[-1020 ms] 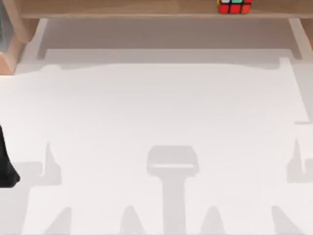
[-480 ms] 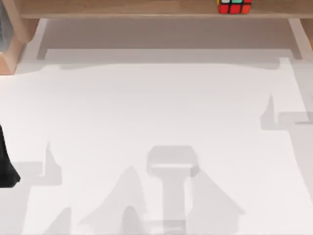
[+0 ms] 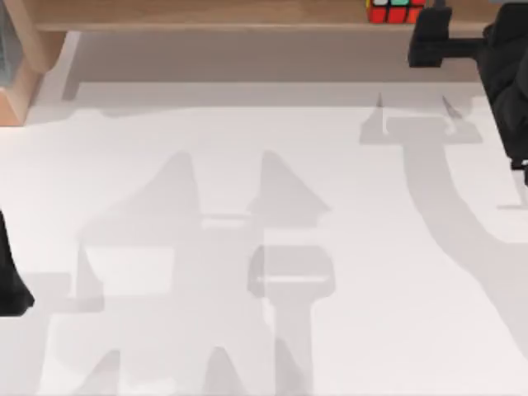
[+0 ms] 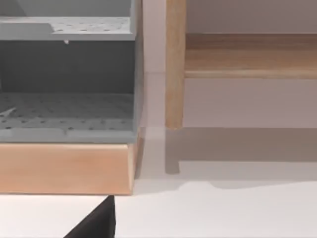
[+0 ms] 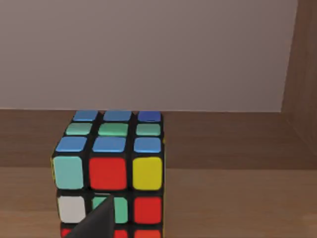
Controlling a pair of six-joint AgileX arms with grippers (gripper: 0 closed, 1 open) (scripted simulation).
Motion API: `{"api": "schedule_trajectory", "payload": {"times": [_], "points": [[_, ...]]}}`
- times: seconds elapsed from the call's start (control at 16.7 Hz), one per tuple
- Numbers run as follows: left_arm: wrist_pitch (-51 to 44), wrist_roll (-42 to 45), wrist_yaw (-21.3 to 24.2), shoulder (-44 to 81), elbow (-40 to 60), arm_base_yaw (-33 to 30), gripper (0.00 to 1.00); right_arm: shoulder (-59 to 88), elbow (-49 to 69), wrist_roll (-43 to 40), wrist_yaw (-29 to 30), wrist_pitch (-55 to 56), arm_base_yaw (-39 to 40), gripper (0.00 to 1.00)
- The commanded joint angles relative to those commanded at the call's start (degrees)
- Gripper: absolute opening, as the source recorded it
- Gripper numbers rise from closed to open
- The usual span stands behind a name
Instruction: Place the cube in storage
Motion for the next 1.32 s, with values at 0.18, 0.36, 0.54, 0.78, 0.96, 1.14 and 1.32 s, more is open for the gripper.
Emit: {"api": "schedule_trajectory", "payload": {"times": [0.18, 0.36, 0.54, 0.78, 0.96, 1.14, 1.32], "points": [[0.00, 0.00, 0.00, 0.00, 0.00, 0.00, 1.00, 13.08, 6.34, 0.21, 3.06, 6.24, 2.76, 1.00], [0.00, 0.00, 0.00, 0.00, 0.00, 0.00, 1.00, 20.80, 10.39, 0.38, 5.01, 10.23, 4.50, 1.00], [0.00, 0.00, 0.00, 0.00, 0.00, 0.00, 1.00, 23.02, 11.60, 0.44, 5.59, 11.42, 5.02, 1.00], [0.00, 0.00, 0.00, 0.00, 0.00, 0.00, 1.00, 22.89, 11.33, 0.43, 5.47, 11.28, 4.73, 1.00], [0.00, 0.00, 0.00, 0.00, 0.00, 0.00, 1.00, 24.02, 13.41, 0.44, 5.00, 10.58, 4.38, 1.00], [0.00, 0.00, 0.00, 0.00, 0.00, 0.00, 1.00, 27.13, 18.67, 0.39, 3.89, 8.51, 3.26, 1.00], [0.00, 0.00, 0.00, 0.00, 0.00, 0.00, 1.00, 30.39, 24.27, 0.33, 2.69, 6.24, 2.02, 1.00]]}}
